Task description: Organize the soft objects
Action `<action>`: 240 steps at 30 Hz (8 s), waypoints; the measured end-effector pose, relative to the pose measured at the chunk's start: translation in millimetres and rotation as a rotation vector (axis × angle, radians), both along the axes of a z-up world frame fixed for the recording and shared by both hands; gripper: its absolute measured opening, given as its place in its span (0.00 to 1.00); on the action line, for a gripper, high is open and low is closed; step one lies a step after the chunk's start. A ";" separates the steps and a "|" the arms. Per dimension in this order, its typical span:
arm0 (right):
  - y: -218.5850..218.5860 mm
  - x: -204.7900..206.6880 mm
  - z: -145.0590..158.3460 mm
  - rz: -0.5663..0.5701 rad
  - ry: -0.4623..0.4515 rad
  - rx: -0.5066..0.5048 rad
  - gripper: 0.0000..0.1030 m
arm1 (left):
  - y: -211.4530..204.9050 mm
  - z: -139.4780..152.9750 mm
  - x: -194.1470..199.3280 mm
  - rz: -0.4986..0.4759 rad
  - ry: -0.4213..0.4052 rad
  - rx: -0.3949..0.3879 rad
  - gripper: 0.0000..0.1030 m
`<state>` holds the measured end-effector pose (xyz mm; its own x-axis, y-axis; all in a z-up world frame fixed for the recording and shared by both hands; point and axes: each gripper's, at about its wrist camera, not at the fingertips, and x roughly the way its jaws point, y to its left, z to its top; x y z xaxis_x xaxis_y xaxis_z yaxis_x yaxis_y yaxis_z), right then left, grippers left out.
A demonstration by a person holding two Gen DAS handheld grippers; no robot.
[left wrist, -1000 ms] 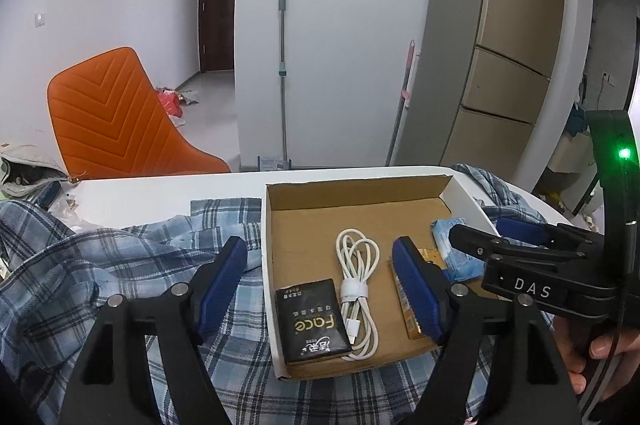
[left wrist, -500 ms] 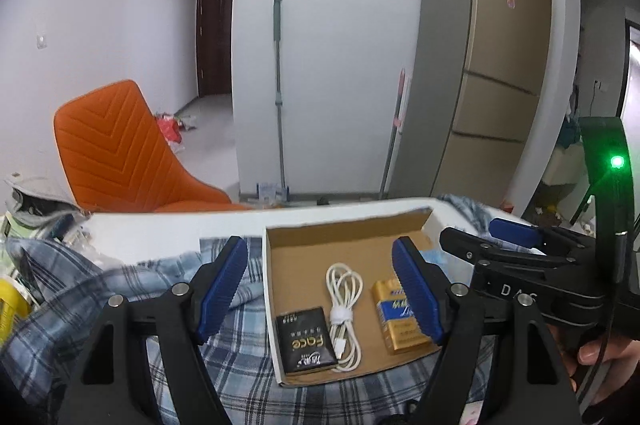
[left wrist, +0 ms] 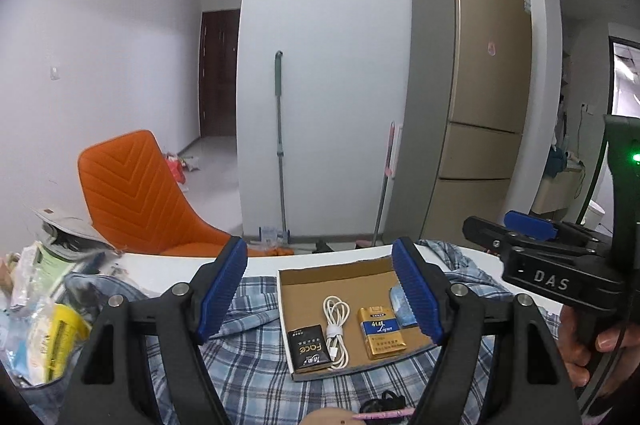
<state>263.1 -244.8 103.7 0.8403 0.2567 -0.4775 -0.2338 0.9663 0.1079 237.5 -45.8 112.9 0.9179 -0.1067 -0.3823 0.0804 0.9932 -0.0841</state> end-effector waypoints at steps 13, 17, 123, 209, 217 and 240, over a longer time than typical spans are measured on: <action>-21.6 -89.7 -1.2 -0.047 -0.091 0.050 0.65 | 21.4 4.1 -93.0 0.014 -0.045 -0.017 0.75; -28.8 -109.0 -21.0 -0.079 -0.081 0.018 0.66 | 29.1 -10.4 -107.3 0.014 -0.015 -0.036 0.75; -30.1 -92.3 -160.4 -0.041 0.168 -0.043 0.66 | 69.0 -216.1 -61.1 -0.033 0.614 -0.127 0.79; 16.9 -125.0 -49.6 0.043 -0.065 -0.062 0.30 | 45.1 -57.6 -151.2 -0.016 -0.001 -0.047 0.65; 3.8 -132.6 -98.9 0.014 0.045 -0.022 0.30 | 54.5 -117.2 -141.9 0.040 0.243 -0.026 0.87; -4.6 -112.7 -146.4 0.089 0.167 0.021 0.31 | 59.4 -200.2 -56.0 -0.263 0.732 0.274 0.87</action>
